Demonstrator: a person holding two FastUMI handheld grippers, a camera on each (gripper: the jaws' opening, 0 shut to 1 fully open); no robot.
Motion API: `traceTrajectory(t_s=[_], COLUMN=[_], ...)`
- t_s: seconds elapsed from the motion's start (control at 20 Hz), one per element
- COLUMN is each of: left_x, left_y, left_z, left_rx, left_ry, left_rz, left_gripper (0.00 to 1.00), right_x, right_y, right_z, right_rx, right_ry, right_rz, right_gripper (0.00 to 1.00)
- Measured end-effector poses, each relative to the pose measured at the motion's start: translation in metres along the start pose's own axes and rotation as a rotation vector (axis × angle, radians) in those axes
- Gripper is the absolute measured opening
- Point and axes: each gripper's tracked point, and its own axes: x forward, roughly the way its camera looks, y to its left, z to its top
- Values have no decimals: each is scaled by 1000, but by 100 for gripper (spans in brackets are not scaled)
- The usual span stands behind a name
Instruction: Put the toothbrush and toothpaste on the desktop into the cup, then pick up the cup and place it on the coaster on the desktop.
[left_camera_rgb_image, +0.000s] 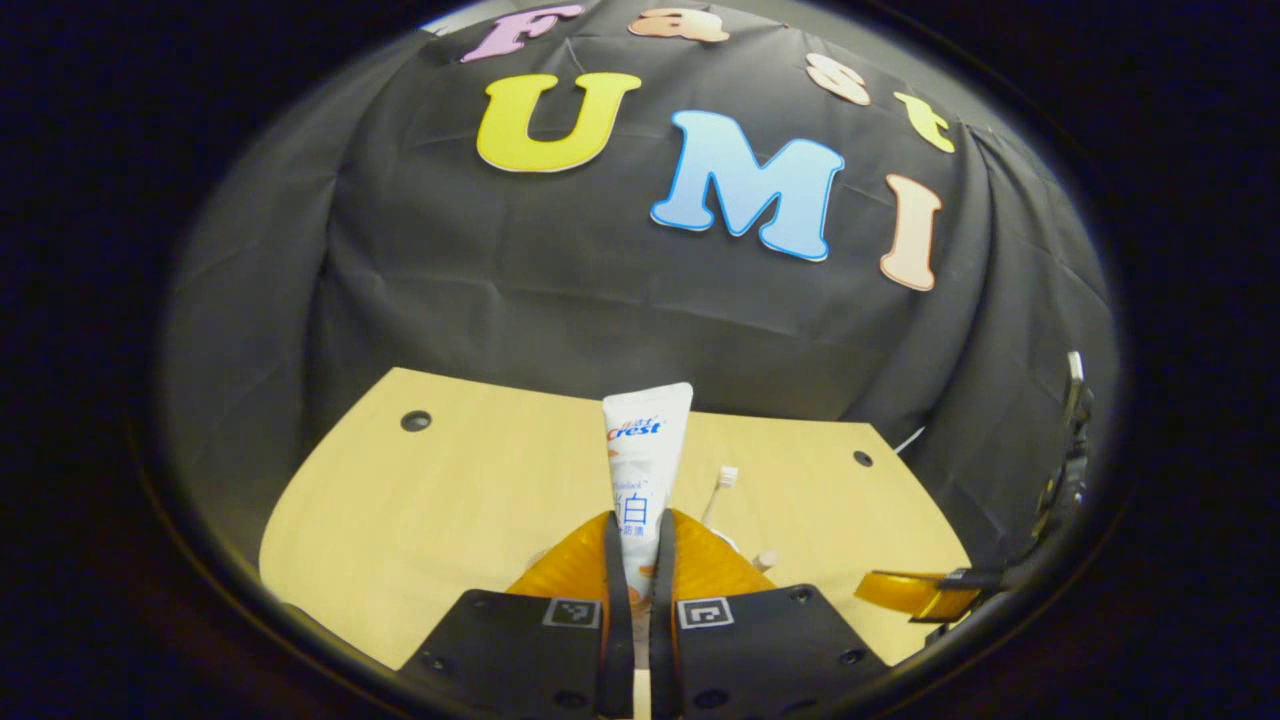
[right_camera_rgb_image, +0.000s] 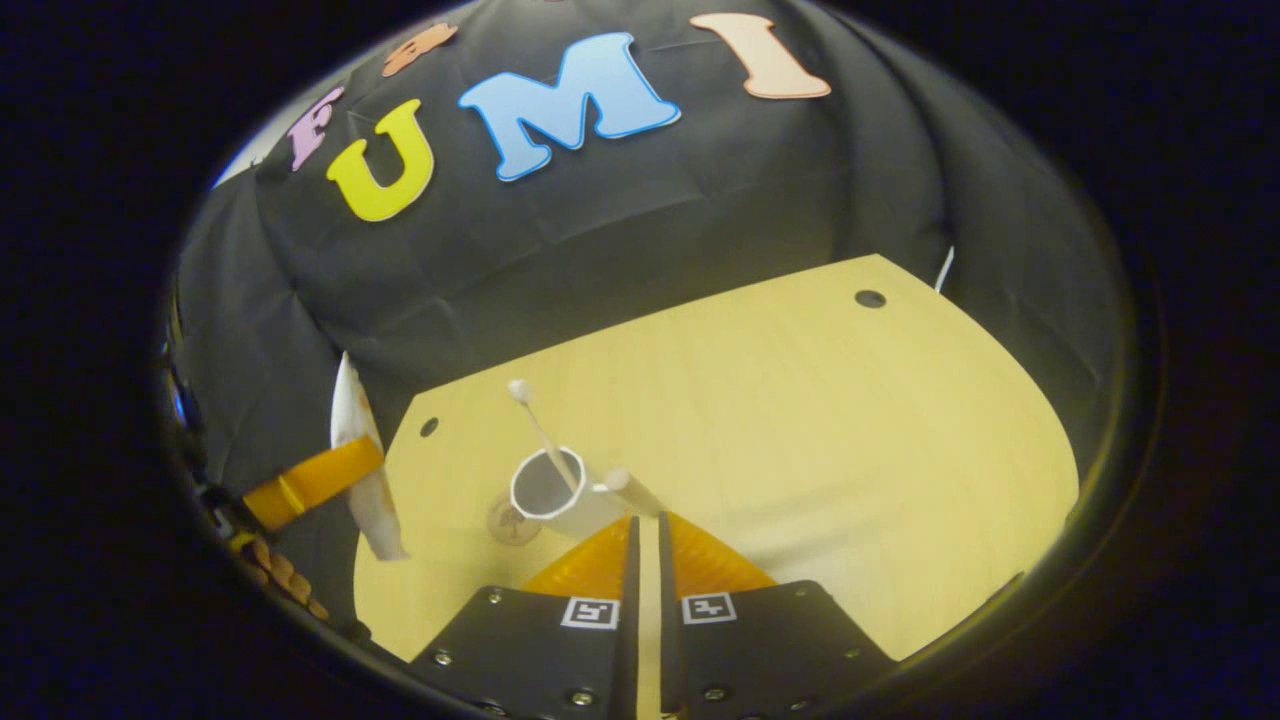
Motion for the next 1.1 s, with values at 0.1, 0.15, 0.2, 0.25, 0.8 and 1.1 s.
traceTrajectory(t_s=[0.1,0.15,0.2,0.25,0.8,1.1], left_x=[20,31,40,49,123,125], left_y=[-15,-20,-26,-31,-3,-9], left_z=[7,5,4,5,-24,-45], left_rx=[-23,-32,-48,-72,-322,-225], left_ry=[2,4,6,7,9,-15], left_rz=[-31,-43,-57,-74,-25,71], left_gripper=[13,13,13,14,13,14], right_x=[-9,-12,-15,-17,-22,-25], right_y=[-18,-26,-33,-40,-94,-101], right_z=[-13,-19,-23,-27,-22,-29], right_rx=[13,16,18,19,-16,-7], right_ry=[23,37,53,63,117,162], right_rz=[-25,-36,-42,-48,-93,-94], right_gripper=[9,9,9,8,8,9])
